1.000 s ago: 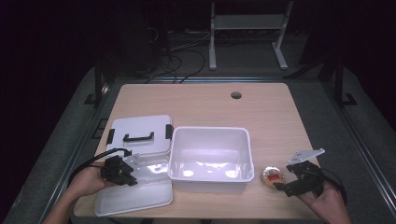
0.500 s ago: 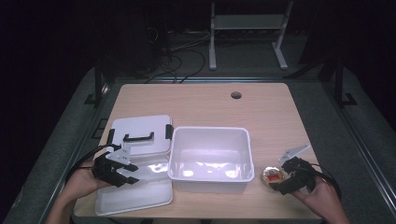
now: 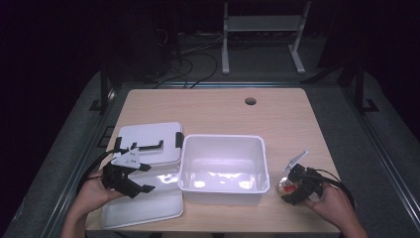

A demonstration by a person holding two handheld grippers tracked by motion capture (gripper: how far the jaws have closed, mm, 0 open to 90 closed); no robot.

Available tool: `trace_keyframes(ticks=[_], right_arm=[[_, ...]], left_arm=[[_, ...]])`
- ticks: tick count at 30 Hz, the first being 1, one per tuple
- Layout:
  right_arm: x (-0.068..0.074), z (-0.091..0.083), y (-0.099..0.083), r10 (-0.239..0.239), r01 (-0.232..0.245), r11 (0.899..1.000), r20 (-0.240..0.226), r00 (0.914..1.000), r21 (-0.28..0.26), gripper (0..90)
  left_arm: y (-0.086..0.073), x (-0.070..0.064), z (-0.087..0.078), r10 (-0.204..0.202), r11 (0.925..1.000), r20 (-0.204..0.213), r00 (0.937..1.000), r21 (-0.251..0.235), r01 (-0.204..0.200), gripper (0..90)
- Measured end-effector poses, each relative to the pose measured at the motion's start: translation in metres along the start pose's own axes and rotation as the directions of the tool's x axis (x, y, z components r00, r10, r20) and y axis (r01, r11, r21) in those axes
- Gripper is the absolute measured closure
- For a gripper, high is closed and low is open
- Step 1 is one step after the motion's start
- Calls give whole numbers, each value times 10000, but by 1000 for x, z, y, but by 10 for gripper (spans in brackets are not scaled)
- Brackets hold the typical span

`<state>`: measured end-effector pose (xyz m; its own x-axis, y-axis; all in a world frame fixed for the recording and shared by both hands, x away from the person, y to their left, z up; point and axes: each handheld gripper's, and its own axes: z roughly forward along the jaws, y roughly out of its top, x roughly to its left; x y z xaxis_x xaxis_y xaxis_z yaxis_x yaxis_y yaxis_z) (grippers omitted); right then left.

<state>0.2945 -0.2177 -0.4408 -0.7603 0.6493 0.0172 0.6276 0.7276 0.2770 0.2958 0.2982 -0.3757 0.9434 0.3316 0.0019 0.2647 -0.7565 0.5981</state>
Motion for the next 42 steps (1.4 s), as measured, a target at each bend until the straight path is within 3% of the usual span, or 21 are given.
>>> trace_keyframes(ticks=[4,8,10,14,18,20,25,26,30,31,42], right_arm=[[-1,-1,4,-522,526,9980,-120,9986,355,199],[-6,-5,4,-757,769,9963,-319,9966,374,200],[-11,-10,6,-1675,1685,9839,-214,9856,602,200],[-16,-21,12,-2763,2789,9552,-396,9602,986,201],[-15,-30,22,-3719,3746,9100,-497,9269,1776,202],[-14,-37,27,-3929,3947,8979,-495,9183,1950,202],[-14,-57,37,-4113,4119,8935,-425,9105,1789,202],[-14,-68,41,-4272,4248,8872,-272,9037,1803,202],[-12,-82,47,-4483,4433,8774,-153,8937,1836,202],[-10,-93,53,-4600,4543,8709,-145,8878,1877,203],[7,-129,87,-5248,5146,8413,216,8510,1654,202]], left_arm=[[-3,2,7,-122,9998,57,9999,152,121,281],[-5,3,13,-207,9994,123,9997,298,203,270],[-5,3,15,-231,9989,206,9995,410,222,247],[-7,3,15,-263,9988,218,9994,416,254,246],[-9,4,14,-277,9987,230,9994,444,266,244],[-10,4,14,-318,9987,235,9992,397,309,244],[-13,6,12,-443,9985,238,9987,342,435,235],[-14,7,12,-426,9985,253,9988,367,416,235],[-16,8,13,-498,9981,280,9984,373,488,232],[-16,8,13,-514,9980,282,9983,376,503,231],[-17,9,14,-475,9980,249,9986,417,465,216]])
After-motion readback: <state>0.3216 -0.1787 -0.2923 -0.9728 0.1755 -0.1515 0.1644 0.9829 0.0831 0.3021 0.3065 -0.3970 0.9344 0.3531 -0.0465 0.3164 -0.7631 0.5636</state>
